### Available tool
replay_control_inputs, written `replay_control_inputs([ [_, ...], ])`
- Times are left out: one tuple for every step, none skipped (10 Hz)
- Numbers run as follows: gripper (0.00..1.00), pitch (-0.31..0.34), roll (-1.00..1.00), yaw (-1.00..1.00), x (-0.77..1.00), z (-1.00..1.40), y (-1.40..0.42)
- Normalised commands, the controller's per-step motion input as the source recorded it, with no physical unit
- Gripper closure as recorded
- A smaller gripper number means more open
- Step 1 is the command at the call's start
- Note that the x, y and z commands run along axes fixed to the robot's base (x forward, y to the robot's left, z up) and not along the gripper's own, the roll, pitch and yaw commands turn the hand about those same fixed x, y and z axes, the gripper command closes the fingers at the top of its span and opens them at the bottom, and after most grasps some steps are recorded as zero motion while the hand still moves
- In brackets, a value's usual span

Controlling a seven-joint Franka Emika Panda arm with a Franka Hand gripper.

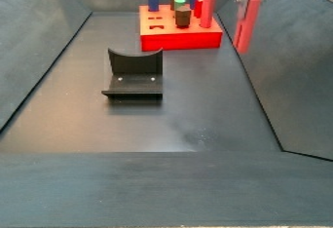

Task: Pick up the double-square object. Move up. Move to above the board. Insert the double-square object.
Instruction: Move to above the board.

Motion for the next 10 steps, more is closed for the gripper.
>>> replay_control_inputs([
  [1.0, 0.068, 0.13, 0.08, 0.11, 1.0, -0.13],
  [1.0, 0.059, 0.12, 0.06, 0.09, 1.0, -0.11],
  [1.0, 0.059, 0.11, 0.05, 0.08, 1.0, -0.11],
  [1.0, 0.065, 0.09, 0.04, 0.06, 0.86, -0.07],
  [1.0, 0.069, 0.08, 0.03, 0.03, 0.64, -0.05],
  [1.0, 0.066, 0.07, 0.03, 0.02, 0.47, -0.04],
  [1.0, 0.066, 0.06, 0.03, 0.01, 0.31, -0.03],
  [1.0, 0.108, -0.15, -0.65, 0.47, 0.34, -1.0],
  [1.0, 0.125, -0.15, -0.59, 0.48, 0.3, -1.0],
  [1.0, 0.165, -0.13, -0.47, 0.49, 0.31, -1.0],
])
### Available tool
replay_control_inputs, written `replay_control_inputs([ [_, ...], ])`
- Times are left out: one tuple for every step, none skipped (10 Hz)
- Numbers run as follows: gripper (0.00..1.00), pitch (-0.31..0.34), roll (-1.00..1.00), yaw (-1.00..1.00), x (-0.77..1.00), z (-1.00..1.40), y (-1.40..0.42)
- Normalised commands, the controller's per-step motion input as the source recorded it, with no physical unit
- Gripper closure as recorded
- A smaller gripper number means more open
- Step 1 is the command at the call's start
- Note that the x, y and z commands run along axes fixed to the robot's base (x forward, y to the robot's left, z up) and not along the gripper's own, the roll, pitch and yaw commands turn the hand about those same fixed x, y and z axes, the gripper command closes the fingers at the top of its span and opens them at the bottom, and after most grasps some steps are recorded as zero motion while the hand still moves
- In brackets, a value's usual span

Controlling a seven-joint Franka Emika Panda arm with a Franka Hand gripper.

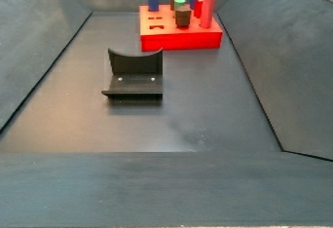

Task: Pick up the double-square object. Move up. Move to above the board. Insert the double-square object.
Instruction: Move to above the board, then insert the double-square object.

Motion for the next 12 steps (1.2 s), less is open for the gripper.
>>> replay_control_inputs([
  [1.0, 0.189, -0.13, -0.21, 0.51, 0.31, -1.0],
  [1.0, 0.175, -0.07, -0.09, 0.52, 0.32, -1.0],
  [1.0, 0.154, -0.03, -0.03, 0.52, 0.32, -1.0],
  [1.0, 0.13, -0.02, -0.02, 0.53, 0.32, -1.0],
  [1.0, 0.129, 0.0, 0.0, 0.55, 0.32, -1.0],
  [1.0, 0.132, 0.01, 0.01, 0.56, 0.32, -1.0],
  [1.0, 0.131, 0.02, 0.01, 0.53, 0.28, -0.87],
  [1.0, 0.119, 0.05, 0.0, 0.35, 0.18, -0.54],
  [1.0, 0.104, 0.06, 0.01, 0.24, 0.11, -0.33],
  [1.0, 0.077, 0.06, 0.01, 0.15, 0.07, -0.2],
  [1.0, -0.07, 0.05, -0.22, 0.44, -0.54, -0.21],
  [1.0, -0.1, 0.06, -0.3, 0.45, -0.67, -0.26],
])
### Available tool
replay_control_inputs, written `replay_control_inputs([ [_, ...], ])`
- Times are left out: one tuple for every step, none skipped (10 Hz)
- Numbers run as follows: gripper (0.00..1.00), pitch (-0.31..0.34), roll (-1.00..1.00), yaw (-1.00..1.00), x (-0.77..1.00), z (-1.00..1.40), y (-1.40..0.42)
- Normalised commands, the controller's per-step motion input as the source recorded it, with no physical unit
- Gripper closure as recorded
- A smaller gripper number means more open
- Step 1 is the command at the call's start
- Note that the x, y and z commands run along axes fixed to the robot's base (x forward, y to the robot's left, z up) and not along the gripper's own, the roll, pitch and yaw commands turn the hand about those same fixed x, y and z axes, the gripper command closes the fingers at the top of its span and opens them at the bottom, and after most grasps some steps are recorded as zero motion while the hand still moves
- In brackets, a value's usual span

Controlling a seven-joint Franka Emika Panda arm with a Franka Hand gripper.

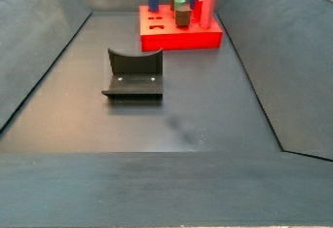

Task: Pick up the double-square object. Move up. Move to above the board. Insert the double-square object.
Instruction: Insert the double-square object.

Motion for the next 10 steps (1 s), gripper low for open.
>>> replay_control_inputs([
  [1.0, -0.094, 0.03, -0.33, 0.55, -0.7, -0.26],
  [1.0, -0.07, 0.02, -0.36, 0.65, -0.66, -0.28],
  [1.0, 0.0, 0.01, -0.63, 0.43, -0.45, -0.12],
  [1.0, 0.0, 0.0, -0.98, 0.07, -0.36, 0.0],
  [1.0, -0.01, 0.0, -1.0, 0.0, -0.38, 0.0],
  [1.0, -0.017, 0.0, -1.0, 0.0, -0.37, 0.0],
  [1.0, -0.043, 0.0, -1.0, 0.01, -0.32, 0.0],
  [1.0, -0.047, 0.0, -1.0, 0.02, -0.31, 0.0],
  [1.0, -0.044, 0.0, -1.0, 0.01, -0.32, 0.0],
  [1.0, -0.031, 0.0, -1.0, 0.0, -0.34, 0.0],
])
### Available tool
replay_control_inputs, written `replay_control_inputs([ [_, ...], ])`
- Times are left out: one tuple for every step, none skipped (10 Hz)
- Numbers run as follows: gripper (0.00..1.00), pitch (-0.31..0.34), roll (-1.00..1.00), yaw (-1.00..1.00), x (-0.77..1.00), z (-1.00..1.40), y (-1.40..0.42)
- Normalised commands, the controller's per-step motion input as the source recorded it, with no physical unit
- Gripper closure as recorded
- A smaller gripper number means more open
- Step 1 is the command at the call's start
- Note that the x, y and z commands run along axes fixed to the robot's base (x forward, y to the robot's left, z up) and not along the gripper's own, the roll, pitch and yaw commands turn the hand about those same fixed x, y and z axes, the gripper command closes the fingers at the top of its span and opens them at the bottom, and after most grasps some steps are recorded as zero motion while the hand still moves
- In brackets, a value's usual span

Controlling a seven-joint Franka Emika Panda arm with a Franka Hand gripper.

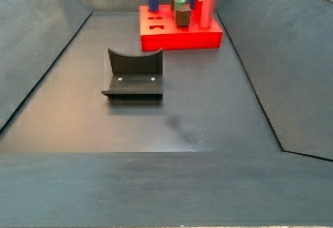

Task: Pick up the double-square object. Move up. Move to above the board. Insert the double-square object.
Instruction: Insert the double-square object.

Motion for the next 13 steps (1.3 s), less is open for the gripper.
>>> replay_control_inputs([
  [1.0, -0.04, 0.0, -1.0, 0.01, -0.33, 0.0],
  [1.0, -0.057, 0.0, -1.0, 0.04, -0.3, 0.0],
  [1.0, -0.066, -0.01, -1.0, 0.07, -0.27, 0.0],
  [1.0, -0.051, -0.02, -1.0, 0.09, -0.24, 0.0],
  [1.0, -0.05, -0.01, -1.0, 0.08, -0.24, 0.0],
  [1.0, -0.053, -0.02, -1.0, 0.09, -0.24, 0.0],
  [1.0, -0.036, -0.04, -0.97, 0.15, -0.17, 0.0],
  [1.0, -0.02, -0.04, -0.91, 0.22, -0.17, 0.0],
  [1.0, -0.02, -0.03, -0.89, 0.25, -0.18, 0.0],
  [1.0, -0.019, -0.02, -0.82, 0.31, -0.2, 0.0],
  [1.0, 0.0, 0.0, -0.78, 0.36, -0.27, 0.0],
  [1.0, 0.0, 0.0, -0.75, 0.39, -0.24, 0.0],
  [1.0, 0.0, 0.0, -0.67, 0.45, -0.24, 0.0],
])
